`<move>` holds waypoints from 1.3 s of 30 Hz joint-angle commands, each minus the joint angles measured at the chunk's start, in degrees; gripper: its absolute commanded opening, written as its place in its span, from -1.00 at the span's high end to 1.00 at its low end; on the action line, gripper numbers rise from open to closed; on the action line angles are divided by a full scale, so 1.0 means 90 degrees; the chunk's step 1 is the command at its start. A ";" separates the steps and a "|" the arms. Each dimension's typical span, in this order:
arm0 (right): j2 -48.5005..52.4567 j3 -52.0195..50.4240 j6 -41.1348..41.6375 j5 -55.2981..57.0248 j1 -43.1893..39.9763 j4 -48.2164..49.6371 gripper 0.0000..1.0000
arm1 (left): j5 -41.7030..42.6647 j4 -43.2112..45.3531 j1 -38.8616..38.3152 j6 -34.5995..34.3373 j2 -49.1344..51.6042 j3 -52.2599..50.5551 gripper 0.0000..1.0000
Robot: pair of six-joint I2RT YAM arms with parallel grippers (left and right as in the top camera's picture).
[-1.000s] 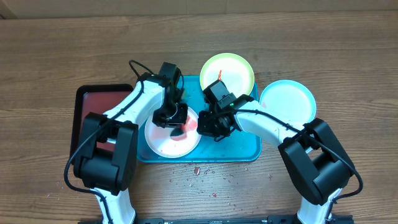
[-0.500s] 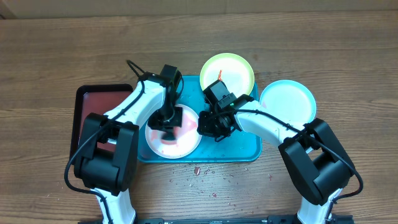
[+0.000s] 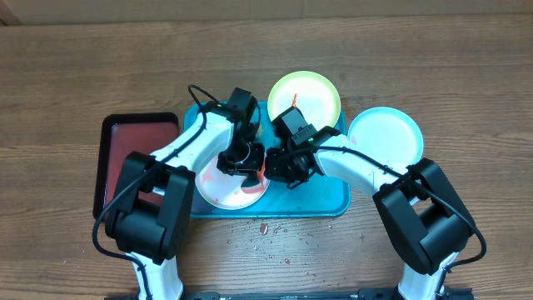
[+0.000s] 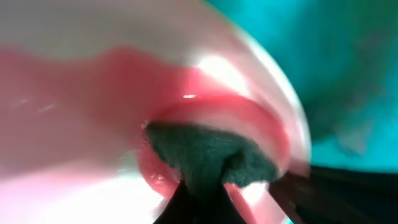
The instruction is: Clean dirty plates on tray and stack at the side
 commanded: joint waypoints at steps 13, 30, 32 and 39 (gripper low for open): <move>-0.0095 0.0019 -0.0029 -0.0017 0.0024 -0.0073 0.93 | -0.3847 -0.1353 0.0413 -0.2210 0.0092 0.0957 0.92; -0.1382 0.0250 -0.0542 0.1455 0.0039 -0.1134 0.92 | -0.1358 -0.1875 0.0954 -0.0622 0.0095 0.2705 0.91; -0.1591 0.0250 -0.0551 0.1846 0.0039 -0.1326 0.93 | -0.1358 -0.1875 0.0954 -0.0622 0.0095 0.2705 0.92; -0.2174 0.0250 -0.0551 0.3405 0.0039 -0.2076 0.93 | -0.1358 -0.1846 0.0954 -0.0624 0.0097 0.2705 0.91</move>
